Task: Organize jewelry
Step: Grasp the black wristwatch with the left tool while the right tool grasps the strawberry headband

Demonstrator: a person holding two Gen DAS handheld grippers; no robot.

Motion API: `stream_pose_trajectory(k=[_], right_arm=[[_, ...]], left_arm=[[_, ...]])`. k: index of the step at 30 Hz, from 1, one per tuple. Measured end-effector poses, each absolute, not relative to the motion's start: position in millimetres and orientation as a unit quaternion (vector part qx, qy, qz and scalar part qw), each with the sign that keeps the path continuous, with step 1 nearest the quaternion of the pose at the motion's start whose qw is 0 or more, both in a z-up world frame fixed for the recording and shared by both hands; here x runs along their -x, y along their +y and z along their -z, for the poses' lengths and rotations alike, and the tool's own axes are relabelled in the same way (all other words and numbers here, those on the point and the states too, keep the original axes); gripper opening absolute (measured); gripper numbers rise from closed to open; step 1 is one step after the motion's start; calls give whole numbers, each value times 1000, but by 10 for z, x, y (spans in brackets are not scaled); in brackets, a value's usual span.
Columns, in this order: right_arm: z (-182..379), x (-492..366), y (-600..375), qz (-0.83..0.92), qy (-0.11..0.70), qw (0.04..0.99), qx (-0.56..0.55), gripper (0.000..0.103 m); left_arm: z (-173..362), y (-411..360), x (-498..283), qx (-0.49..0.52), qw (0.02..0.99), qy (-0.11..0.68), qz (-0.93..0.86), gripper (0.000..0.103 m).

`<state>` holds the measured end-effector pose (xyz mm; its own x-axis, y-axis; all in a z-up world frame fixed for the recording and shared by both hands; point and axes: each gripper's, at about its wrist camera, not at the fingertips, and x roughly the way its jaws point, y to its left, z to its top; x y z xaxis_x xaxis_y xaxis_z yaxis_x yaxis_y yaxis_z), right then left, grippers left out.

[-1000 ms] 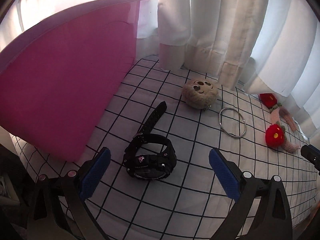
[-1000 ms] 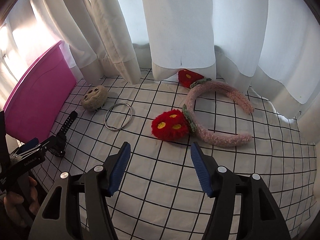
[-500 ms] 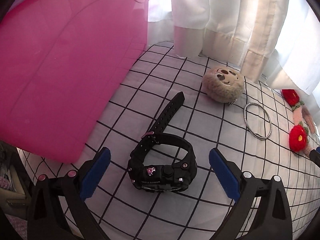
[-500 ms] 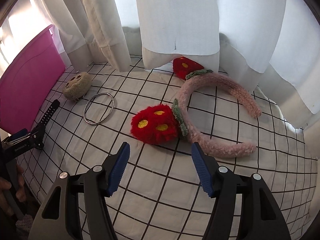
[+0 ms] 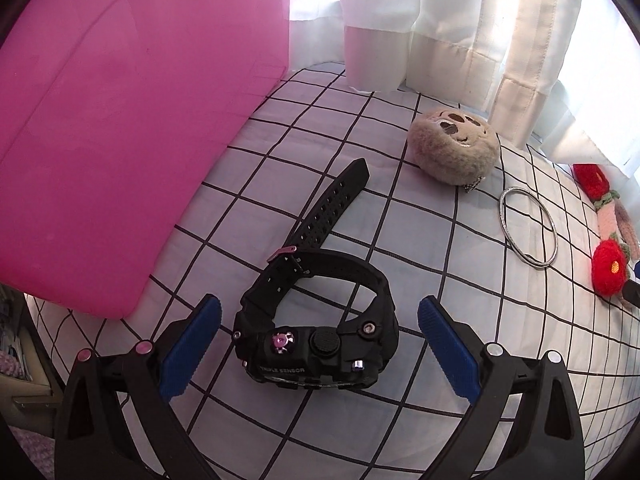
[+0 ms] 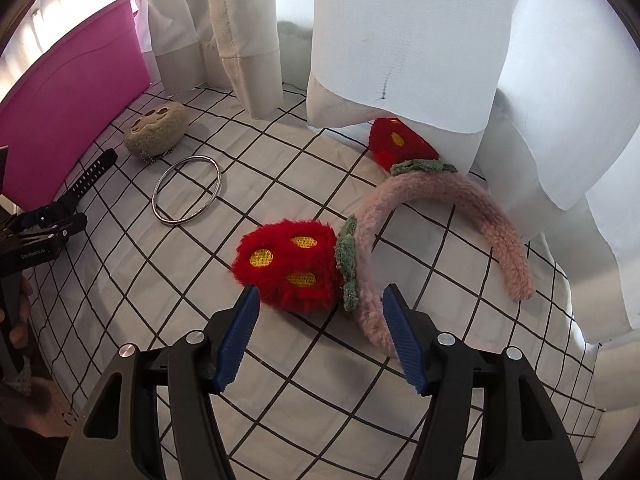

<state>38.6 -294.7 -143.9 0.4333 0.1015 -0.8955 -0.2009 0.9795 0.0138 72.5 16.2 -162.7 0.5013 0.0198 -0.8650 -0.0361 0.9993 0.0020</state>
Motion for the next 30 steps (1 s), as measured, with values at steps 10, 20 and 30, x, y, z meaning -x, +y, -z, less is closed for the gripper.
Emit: stream_pose_trajectory(k=[10,20,30], right_arm=[[1627,-413,-3032,-107,540,828,103,61],[1786,-497,-3125,-93,532,838,78,73],[1814,-432,-3258,-82,520,850,33,82]], left_arm=[[1694,167,-737,13,863,505,-26,97],[1722,135,-788,18,866,500,-25,98],[1740,102,-817,16,870,492,-29,98]])
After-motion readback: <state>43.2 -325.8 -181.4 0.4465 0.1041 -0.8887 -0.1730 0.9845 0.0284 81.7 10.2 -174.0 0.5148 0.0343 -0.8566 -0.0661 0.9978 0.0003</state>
